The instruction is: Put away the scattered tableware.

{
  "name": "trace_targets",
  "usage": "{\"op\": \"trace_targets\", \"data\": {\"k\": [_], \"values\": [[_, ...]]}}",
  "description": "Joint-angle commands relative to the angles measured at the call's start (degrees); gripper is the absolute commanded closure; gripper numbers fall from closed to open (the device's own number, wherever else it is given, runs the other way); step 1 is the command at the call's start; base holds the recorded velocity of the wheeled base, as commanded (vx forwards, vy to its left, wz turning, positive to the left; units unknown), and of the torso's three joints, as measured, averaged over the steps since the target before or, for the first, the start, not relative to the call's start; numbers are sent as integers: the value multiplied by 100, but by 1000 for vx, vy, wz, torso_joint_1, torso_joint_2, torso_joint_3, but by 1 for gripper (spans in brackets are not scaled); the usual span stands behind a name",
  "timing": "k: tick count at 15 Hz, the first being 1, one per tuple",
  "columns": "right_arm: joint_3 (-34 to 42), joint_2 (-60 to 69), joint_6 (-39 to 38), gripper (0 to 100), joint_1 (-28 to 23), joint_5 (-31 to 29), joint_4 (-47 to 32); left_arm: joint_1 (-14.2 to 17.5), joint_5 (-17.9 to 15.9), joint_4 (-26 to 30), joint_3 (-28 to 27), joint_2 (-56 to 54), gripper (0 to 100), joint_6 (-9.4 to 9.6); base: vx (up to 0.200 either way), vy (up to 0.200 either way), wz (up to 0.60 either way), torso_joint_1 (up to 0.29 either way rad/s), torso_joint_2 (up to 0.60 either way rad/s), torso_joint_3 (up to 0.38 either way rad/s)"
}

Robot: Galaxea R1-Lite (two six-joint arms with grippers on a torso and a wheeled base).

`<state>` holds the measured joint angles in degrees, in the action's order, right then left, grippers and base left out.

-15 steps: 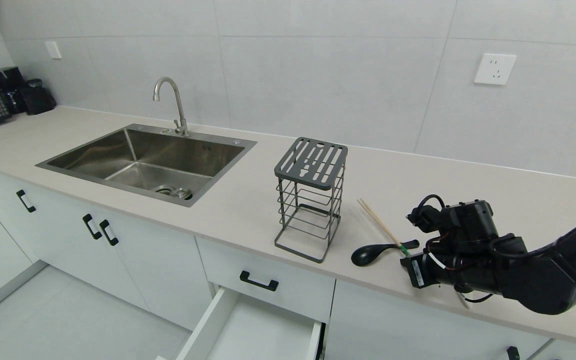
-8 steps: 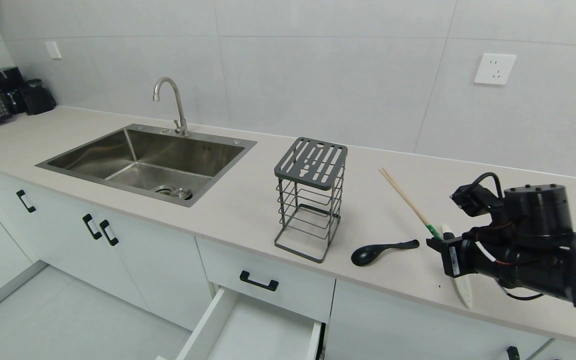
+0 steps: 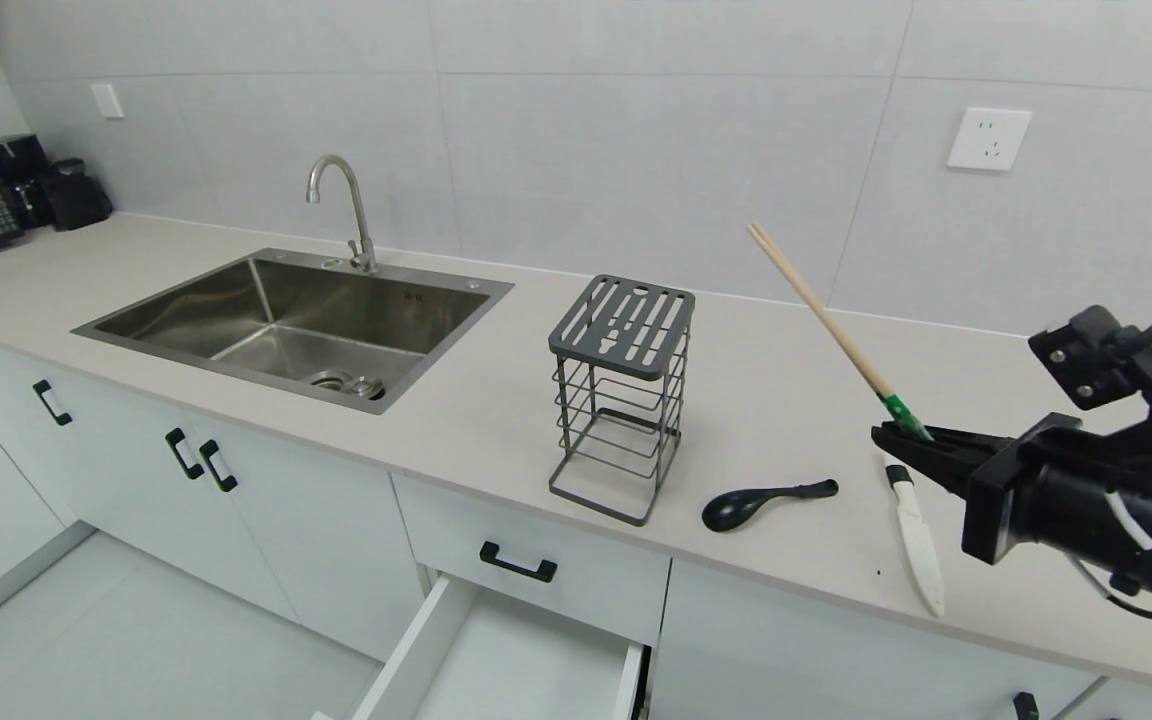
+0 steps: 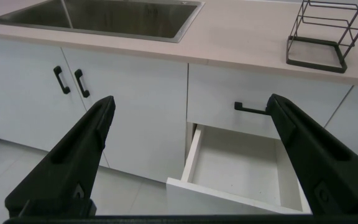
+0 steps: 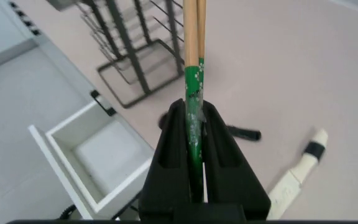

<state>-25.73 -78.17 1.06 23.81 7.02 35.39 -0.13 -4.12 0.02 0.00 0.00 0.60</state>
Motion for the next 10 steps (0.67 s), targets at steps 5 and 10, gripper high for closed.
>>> {"op": "trace_targets", "data": {"k": [5, 10], "values": [[42, 355, 764, 100, 1047, 414, -340, -4, -1, 6, 0, 9, 0, 2, 0, 0, 0, 0, 0, 0], [-705, -471, 1072, 100, 1293, 405, -1034, -4, -1, 6, 0, 9, 0, 2, 0, 0, 0, 0, 0, 0]]}}
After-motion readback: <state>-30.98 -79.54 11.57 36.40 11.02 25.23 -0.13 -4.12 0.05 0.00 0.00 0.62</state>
